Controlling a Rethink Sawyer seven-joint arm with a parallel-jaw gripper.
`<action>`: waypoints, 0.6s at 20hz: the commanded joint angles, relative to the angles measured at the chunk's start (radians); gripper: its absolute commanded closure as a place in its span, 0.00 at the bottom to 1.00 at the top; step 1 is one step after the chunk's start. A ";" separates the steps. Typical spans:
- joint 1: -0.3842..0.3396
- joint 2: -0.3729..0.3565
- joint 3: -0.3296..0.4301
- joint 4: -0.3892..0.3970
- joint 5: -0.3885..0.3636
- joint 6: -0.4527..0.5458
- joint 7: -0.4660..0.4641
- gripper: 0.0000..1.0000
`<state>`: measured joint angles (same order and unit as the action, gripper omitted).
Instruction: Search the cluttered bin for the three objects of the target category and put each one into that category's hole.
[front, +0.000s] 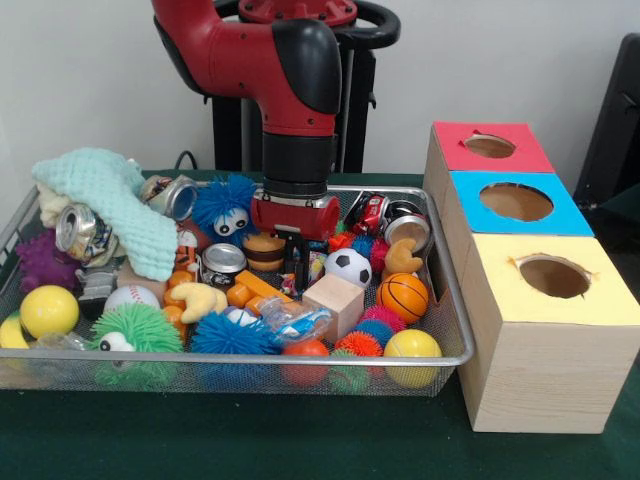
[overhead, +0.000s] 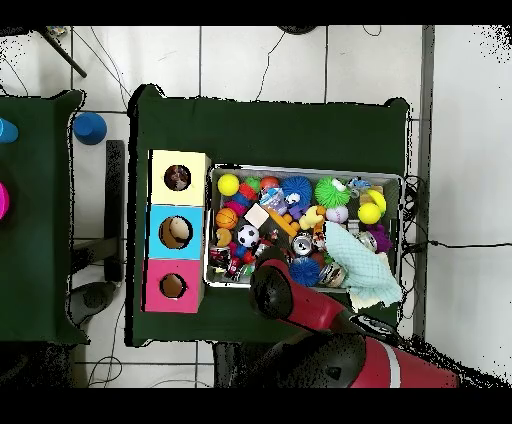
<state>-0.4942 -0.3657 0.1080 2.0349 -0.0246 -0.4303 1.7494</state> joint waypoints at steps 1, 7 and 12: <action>-0.004 0.013 0.090 -0.057 -0.015 0.063 0.183 1.00; 0.009 0.007 0.074 -0.058 -0.011 0.114 0.152 1.00; 0.025 -0.079 0.059 0.000 -0.032 0.256 0.091 1.00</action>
<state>-0.4893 -0.3900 0.1079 2.0413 -0.0397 -0.3659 1.7494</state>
